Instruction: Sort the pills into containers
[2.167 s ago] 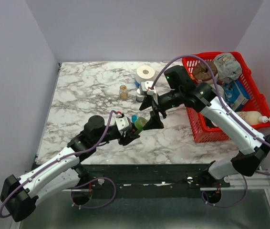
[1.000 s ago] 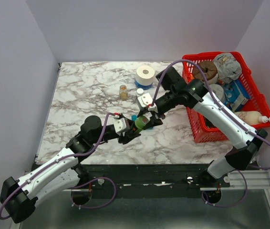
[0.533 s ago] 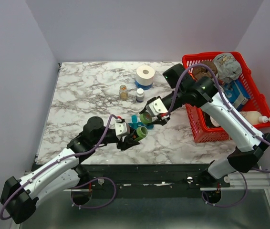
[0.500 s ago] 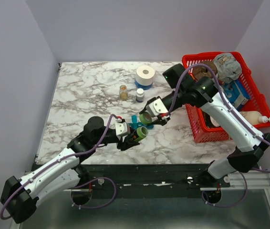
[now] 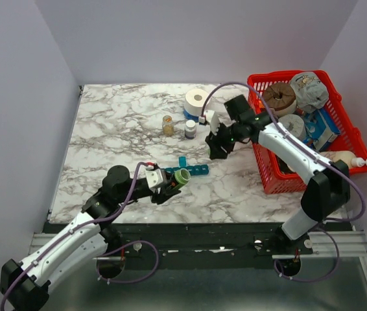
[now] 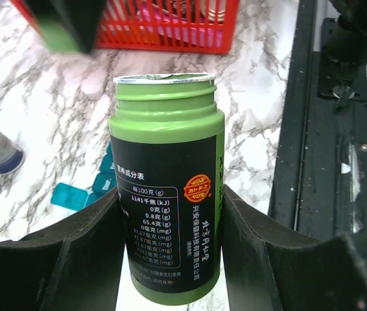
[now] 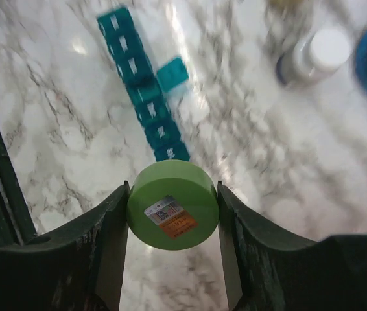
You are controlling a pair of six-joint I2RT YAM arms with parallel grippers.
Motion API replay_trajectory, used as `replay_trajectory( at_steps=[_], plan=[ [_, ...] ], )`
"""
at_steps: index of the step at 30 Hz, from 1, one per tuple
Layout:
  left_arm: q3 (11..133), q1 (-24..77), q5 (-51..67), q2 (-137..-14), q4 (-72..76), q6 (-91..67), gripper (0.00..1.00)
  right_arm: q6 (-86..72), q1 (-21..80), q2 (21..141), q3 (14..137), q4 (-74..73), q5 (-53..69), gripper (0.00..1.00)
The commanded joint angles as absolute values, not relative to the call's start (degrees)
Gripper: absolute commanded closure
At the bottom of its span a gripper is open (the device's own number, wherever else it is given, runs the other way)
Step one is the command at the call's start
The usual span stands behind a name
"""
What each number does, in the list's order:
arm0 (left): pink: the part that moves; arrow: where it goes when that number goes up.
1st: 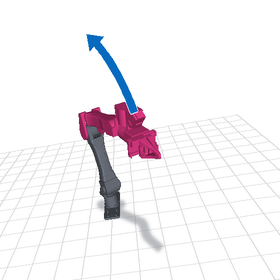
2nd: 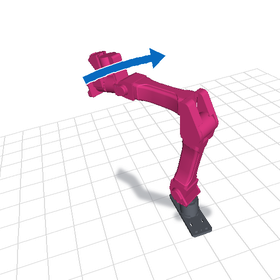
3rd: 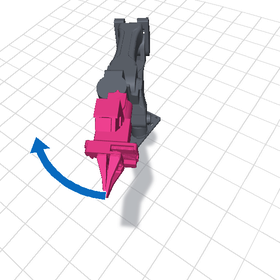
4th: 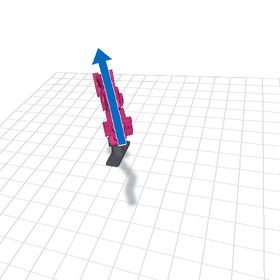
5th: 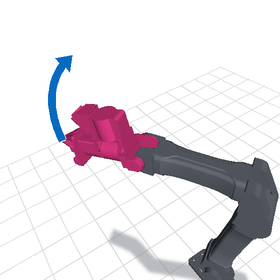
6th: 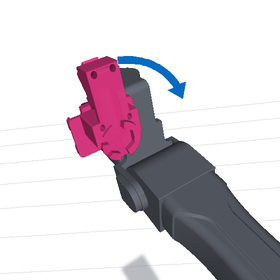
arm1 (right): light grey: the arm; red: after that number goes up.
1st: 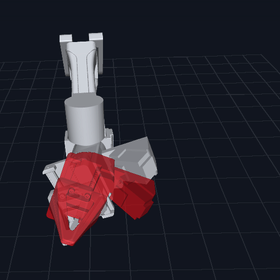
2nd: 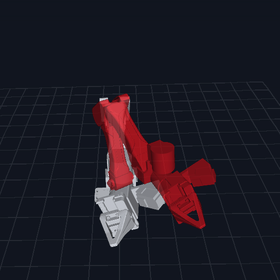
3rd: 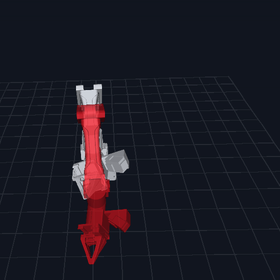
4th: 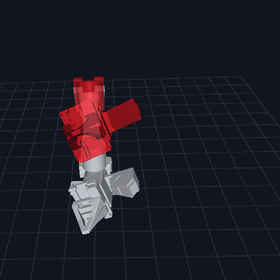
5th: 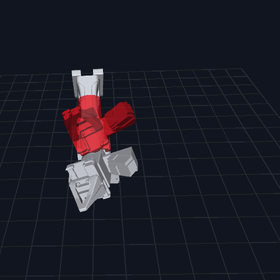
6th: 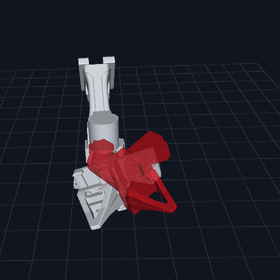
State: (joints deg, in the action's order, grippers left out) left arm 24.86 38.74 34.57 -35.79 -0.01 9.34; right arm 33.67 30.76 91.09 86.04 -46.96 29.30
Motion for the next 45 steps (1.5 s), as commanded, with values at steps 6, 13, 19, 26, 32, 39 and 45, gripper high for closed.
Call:
replay_trajectory(
  at_steps=[6,13,19,26,32,39,45],
  plan=[
    [18.02,37.35,25.23,-26.9,36.96,-9.64,1.0,22.68,30.24,97.73,75.59,-40.52,21.44,0.73],
    [22.14,37.35,22.68,-26.55,46.77,-19.86,1.0,22.15,29.97,99.58,75.67,-40.34,22.59,0.73],
    [24.15,36.91,20.64,-27.06,47.2,-23.86,1.0,21.88,29.97,99.76,76.29,-40.69,23.11,0.73],
    [24.57,33.31,17.63,-27.14,50.61,-27.1,1.0,21.62,29.97,100.37,76.99,-41.04,23.03,0.73],
    [23.32,32.82,14.59,-25.68,39.56,-19.26,1.0,21.53,29.97,100.55,77.25,-41.13,23.38,0.73],
    [24.0,31.89,23.41,-32.55,37.37,-17.86,1.0,21.36,29.97,100.28,77.52,-41.48,23.12,0.73],
    [19.69,11.6,43.05,-47.51,65.63,-37.97,1.0,21.18,29.79,101.86,77.96,-41.31,20.93,0.73]
  ],
)
